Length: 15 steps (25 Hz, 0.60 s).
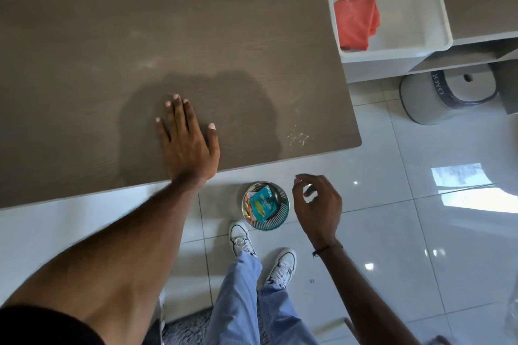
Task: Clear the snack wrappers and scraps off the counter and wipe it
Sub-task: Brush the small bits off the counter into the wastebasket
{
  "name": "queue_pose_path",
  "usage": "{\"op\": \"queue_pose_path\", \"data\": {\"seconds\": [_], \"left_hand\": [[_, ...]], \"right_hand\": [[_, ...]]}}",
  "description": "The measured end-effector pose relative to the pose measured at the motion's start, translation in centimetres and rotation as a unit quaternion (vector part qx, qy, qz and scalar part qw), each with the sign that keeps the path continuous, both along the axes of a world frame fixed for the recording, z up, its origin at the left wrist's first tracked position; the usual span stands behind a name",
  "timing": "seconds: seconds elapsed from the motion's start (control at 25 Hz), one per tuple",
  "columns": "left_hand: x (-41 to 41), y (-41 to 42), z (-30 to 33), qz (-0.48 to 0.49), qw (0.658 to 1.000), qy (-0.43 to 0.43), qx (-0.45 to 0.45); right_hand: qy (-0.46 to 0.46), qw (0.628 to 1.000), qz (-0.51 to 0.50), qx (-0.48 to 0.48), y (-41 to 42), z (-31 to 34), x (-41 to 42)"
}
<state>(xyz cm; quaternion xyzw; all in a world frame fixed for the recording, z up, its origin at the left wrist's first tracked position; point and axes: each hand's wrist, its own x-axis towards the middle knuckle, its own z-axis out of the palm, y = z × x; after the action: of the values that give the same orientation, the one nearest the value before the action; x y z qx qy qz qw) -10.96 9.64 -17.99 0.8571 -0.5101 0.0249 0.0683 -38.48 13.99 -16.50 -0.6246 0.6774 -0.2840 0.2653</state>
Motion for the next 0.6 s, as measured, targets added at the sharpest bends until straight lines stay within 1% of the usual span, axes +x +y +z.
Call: {"op": "queue_pose_path", "data": {"seconds": [0.08,0.16,0.32,0.44,0.52,0.6], "left_hand": [[-0.1,0.0,0.1,0.001,1.000,-0.006,0.000],[-0.3,-0.2,0.6,0.000,1.000,0.006,0.010],[-0.5,-0.1,1.4,0.002,0.999,0.023,0.046],[-1.3,-1.5,3.0,0.033,0.997,0.027,0.068],[-3.2,-5.0,4.7,0.058,0.997,0.032,0.037],[-6.2,-10.0,6.4,0.047,0.995,0.084,-0.005]], "right_hand": [[-0.014,0.998,-0.008,-0.062,-3.0,2.5,0.8],[-0.020,0.996,-0.012,-0.088,-6.0,4.6,1.4],[-0.024,0.998,-0.013,-0.055,-11.1,7.2,1.9],[-0.021,0.999,-0.017,-0.020,-14.8,8.7,1.1],[-0.013,1.000,-0.027,0.003,-18.1,9.2,-0.2],[-0.011,0.999,-0.033,0.029,-21.7,9.3,-1.9]]}}
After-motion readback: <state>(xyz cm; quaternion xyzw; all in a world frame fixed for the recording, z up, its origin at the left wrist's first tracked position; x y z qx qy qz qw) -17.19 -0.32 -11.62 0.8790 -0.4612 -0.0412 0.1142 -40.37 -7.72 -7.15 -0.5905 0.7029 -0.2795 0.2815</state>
